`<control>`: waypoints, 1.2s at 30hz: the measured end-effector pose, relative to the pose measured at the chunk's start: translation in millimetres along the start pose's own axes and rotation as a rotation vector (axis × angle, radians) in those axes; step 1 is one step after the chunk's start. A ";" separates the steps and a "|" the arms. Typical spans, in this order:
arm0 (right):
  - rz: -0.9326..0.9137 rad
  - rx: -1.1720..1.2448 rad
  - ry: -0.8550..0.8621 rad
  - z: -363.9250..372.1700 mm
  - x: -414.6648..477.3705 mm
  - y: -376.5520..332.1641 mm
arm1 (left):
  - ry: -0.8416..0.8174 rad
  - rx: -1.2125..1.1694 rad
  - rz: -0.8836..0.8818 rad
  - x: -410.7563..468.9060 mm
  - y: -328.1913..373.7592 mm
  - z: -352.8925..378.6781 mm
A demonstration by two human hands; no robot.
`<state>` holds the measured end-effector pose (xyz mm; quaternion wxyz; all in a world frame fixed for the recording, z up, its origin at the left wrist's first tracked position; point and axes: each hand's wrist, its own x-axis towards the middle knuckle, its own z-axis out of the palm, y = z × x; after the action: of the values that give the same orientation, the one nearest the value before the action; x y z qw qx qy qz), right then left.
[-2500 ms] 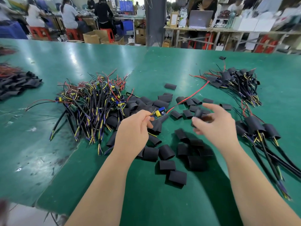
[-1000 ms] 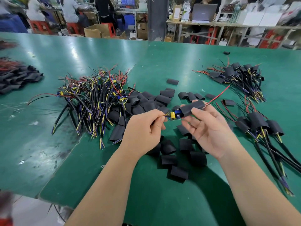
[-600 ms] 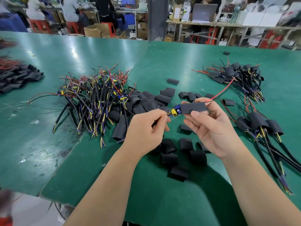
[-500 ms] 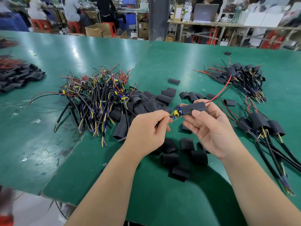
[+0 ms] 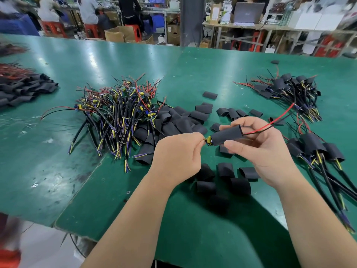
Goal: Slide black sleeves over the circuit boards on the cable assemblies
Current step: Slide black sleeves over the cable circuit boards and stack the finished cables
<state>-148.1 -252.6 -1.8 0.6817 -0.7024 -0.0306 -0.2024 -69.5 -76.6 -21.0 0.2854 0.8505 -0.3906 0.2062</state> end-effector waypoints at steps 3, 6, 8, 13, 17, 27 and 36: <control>0.020 -0.056 0.065 1.4 0.0 5.3 | 0.034 -0.074 -0.001 0.5 0.0 1.2; 0.048 -0.041 0.090 3.8 0.4 7.7 | 0.122 -0.293 -0.035 2.7 -0.1 1.2; 0.062 0.001 0.100 5.0 0.2 6.1 | 0.149 -0.411 -0.071 3.3 0.0 2.2; 0.050 0.033 0.070 7.0 -0.8 4.7 | 0.159 -0.473 -0.093 2.8 -3.7 4.7; 0.055 0.166 0.110 9.9 1.0 4.5 | 0.146 -0.464 -0.072 3.4 -2.1 3.7; 0.153 0.400 0.123 10.3 2.0 4.7 | -0.002 -0.410 -0.017 2.5 7.0 -2.2; 0.186 0.440 0.043 8.6 1.7 8.7 | -0.018 -0.249 0.068 1.7 6.2 -4.3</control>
<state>-141.6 -245.3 -9.4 0.8347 -0.5321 0.0054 -0.1420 -73.8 -78.1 -14.8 0.3782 0.7967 -0.4442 0.1580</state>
